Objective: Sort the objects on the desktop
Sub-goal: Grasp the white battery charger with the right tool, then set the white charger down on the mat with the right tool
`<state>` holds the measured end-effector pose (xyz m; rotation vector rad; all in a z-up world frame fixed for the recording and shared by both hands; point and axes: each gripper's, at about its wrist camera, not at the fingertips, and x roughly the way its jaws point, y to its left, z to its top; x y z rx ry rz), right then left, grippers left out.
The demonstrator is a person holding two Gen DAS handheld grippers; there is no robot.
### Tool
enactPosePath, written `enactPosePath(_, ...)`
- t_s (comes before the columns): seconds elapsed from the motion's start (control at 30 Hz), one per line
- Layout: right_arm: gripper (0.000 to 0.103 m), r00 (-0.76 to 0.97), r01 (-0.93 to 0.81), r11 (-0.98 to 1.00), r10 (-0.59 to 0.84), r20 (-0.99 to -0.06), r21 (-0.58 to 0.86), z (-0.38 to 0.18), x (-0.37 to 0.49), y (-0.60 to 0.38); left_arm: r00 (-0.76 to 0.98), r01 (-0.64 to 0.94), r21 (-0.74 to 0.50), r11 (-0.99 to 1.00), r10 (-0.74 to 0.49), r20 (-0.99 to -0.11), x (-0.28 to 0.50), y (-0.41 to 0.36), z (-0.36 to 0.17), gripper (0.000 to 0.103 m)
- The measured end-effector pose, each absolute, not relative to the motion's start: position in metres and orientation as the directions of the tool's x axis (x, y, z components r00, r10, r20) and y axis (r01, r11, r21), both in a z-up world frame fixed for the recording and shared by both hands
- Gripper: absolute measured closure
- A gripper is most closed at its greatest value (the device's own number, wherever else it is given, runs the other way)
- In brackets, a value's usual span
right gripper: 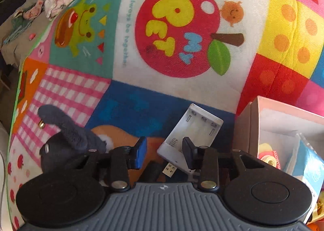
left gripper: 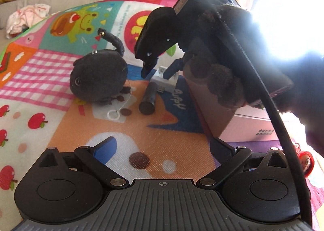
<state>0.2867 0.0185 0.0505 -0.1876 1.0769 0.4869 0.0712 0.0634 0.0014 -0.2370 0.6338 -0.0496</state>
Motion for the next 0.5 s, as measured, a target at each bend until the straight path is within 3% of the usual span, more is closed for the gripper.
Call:
enactPosePath(0.17,0.071,0.314,-0.529,0.841,0.318,-0.894,0.113,0.056,0.246,-0.005,0.788,0.053,-0.208,0.977,-0.168,-0.593,0.07,0.055,0.0,0.001)
enactPosePath(0.27,0.08,0.247,-0.566,0.807,0.359,-0.9,0.167,0.056,0.217,-0.02,0.774,0.101,-0.198,0.975,-0.202,-0.6,0.067,0.049,0.0,0.001)
enactPosePath(0.5,0.079,0.193,-0.643,0.734,0.431,-0.881,0.219,0.057,0.149,-0.054,0.735,0.234,-0.16,0.959,-0.282,-0.617,0.041,0.031,0.0,0.0)
